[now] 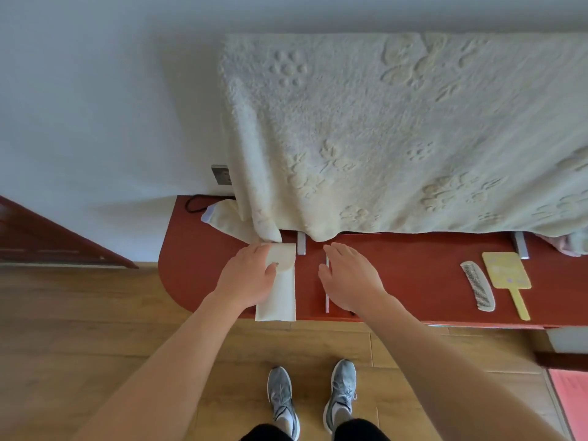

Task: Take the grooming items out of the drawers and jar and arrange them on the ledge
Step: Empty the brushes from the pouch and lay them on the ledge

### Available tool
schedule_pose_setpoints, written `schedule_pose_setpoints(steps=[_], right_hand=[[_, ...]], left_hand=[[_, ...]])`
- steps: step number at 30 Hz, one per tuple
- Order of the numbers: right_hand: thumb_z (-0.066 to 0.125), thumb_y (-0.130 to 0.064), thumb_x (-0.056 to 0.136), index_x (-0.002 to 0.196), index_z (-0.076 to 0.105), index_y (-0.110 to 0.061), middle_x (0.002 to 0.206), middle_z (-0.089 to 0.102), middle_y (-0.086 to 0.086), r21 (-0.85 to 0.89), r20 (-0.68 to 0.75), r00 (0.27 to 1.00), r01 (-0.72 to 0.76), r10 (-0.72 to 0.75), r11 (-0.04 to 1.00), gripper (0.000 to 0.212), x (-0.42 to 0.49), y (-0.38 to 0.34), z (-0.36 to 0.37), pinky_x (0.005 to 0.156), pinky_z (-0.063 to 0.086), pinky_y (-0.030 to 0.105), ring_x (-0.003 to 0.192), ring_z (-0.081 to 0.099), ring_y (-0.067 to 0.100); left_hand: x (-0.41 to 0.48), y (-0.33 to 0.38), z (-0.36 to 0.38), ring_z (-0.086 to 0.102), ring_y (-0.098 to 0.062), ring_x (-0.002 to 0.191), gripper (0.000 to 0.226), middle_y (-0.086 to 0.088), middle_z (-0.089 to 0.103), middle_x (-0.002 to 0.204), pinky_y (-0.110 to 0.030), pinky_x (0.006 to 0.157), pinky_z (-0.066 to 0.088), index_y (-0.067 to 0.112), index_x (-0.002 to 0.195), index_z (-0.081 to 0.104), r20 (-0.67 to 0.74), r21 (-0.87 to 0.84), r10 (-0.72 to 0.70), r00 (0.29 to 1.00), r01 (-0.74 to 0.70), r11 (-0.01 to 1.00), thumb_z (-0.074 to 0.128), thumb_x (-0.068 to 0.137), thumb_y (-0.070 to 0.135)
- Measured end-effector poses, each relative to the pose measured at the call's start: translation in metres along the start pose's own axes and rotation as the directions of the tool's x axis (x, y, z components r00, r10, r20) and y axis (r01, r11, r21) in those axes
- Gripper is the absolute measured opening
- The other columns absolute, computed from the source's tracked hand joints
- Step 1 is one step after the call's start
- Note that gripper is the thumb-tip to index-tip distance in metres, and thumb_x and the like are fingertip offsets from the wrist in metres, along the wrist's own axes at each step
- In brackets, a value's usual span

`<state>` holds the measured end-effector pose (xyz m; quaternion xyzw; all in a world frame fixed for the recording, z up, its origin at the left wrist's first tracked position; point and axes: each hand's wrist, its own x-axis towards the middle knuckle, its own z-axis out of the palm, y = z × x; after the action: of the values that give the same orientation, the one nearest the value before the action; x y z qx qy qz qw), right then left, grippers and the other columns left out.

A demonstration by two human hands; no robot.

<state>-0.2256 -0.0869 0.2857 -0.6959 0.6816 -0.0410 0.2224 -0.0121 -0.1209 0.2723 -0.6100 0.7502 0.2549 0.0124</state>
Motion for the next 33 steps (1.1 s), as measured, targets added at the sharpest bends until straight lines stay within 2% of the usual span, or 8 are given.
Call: schedule_pose_setpoints(steps=[6, 10, 15, 17, 20, 25, 28, 33], right_hand=[[0.041, -0.032, 0.097, 0.134, 0.049, -0.016, 0.135, 0.052, -0.002, 0.032, 0.045, 0.995, 0.087, -0.088, 0.996, 0.041, 0.037, -0.005, 0.036, 0.102, 0.039, 0.033, 0.125, 0.046, 0.019], [0.049, -0.033, 0.097, 0.144, 0.042, -0.020, 0.145, 0.044, -0.004, 0.047, 0.084, 0.981, 0.171, -0.175, 0.984, 0.049, 0.058, -0.002, 0.058, 0.101, 0.042, 0.033, 0.133, 0.041, 0.017], [0.059, -0.035, 0.093, 0.141, 0.048, -0.023, 0.148, 0.043, -0.004, 0.050, 0.079, 0.965, 0.248, -0.251, 0.968, 0.051, 0.075, -0.003, 0.080, 0.103, 0.042, 0.034, 0.135, 0.038, 0.017], [0.061, -0.034, 0.093, 0.139, 0.051, -0.024, 0.146, 0.046, -0.004, 0.049, 0.073, 0.956, 0.281, -0.284, 0.958, 0.048, 0.078, -0.003, 0.087, 0.104, 0.041, 0.035, 0.135, 0.038, 0.017], [0.062, -0.032, 0.092, 0.136, 0.056, -0.023, 0.143, 0.050, -0.003, 0.056, 0.080, 0.947, 0.307, -0.311, 0.950, 0.045, 0.082, -0.002, 0.096, 0.105, 0.043, 0.037, 0.134, 0.041, 0.019], [0.063, -0.029, 0.092, 0.130, 0.061, -0.022, 0.141, 0.052, -0.003, 0.079, 0.065, 0.950, 0.300, -0.306, 0.951, 0.039, 0.083, 0.000, 0.104, 0.104, 0.044, 0.038, 0.131, 0.043, 0.021], [0.061, -0.027, 0.093, 0.129, 0.062, -0.023, 0.141, 0.052, -0.003, 0.076, 0.052, 0.948, 0.309, -0.313, 0.948, 0.036, 0.082, -0.001, 0.103, 0.104, 0.043, 0.037, 0.131, 0.043, 0.020], [0.061, -0.027, 0.094, 0.130, 0.062, -0.024, 0.140, 0.053, -0.004, 0.080, 0.014, 0.944, 0.329, -0.331, 0.941, 0.036, 0.076, -0.001, 0.094, 0.103, 0.042, 0.035, 0.131, 0.044, 0.019]], left_hand=[[0.020, -0.022, 0.032, 0.040, -0.025, 0.138, 0.062, -0.002, 0.037, 0.154, -0.043, 0.107, 0.041, 0.017, 0.152, 0.032, 0.065, -0.090, -0.153, 0.986, 0.158, 0.983, 0.049, 0.098, 0.043], [0.030, -0.036, 0.052, 0.054, -0.021, 0.118, 0.068, 0.001, 0.051, 0.130, -0.041, 0.094, 0.050, 0.023, 0.142, 0.042, 0.067, -0.175, -0.233, 0.970, 0.241, 0.955, 0.061, 0.084, 0.055], [0.037, -0.039, 0.070, 0.052, -0.018, 0.121, 0.086, 0.003, 0.053, 0.130, -0.041, 0.098, 0.050, 0.019, 0.144, 0.040, 0.111, -0.412, -0.348, 0.931, 0.362, 0.836, 0.078, 0.072, 0.044], [0.038, -0.038, 0.076, 0.058, -0.019, 0.112, 0.076, 0.004, 0.058, 0.118, -0.039, 0.091, 0.054, 0.019, 0.135, 0.046, 0.103, -0.446, -0.362, 0.926, 0.369, 0.815, 0.080, 0.070, 0.038], [0.041, -0.037, 0.080, 0.062, -0.017, 0.097, 0.067, 0.005, 0.062, 0.107, -0.028, 0.075, 0.054, 0.019, 0.128, 0.049, 0.125, -0.504, -0.381, 0.916, 0.389, 0.771, 0.082, 0.071, 0.029], [0.045, -0.036, 0.079, 0.061, -0.009, 0.085, 0.048, 0.008, 0.062, 0.096, -0.020, 0.064, 0.048, 0.016, 0.113, 0.058, 0.137, -0.547, -0.388, 0.911, 0.396, 0.738, 0.083, 0.071, 0.022], [0.045, -0.036, 0.078, 0.065, -0.013, 0.085, 0.038, 0.005, 0.067, 0.094, -0.023, 0.065, 0.052, 0.014, 0.106, 0.063, 0.166, -0.587, -0.378, 0.911, 0.399, 0.704, 0.081, 0.072, 0.016], [0.038, -0.034, 0.068, 0.069, -0.019, 0.091, 0.041, -0.001, 0.071, 0.098, -0.031, 0.073, 0.056, 0.014, 0.107, 0.063, 0.264, -0.706, -0.361, 0.894, 0.434, 0.559, 0.083, 0.072, 0.007]])
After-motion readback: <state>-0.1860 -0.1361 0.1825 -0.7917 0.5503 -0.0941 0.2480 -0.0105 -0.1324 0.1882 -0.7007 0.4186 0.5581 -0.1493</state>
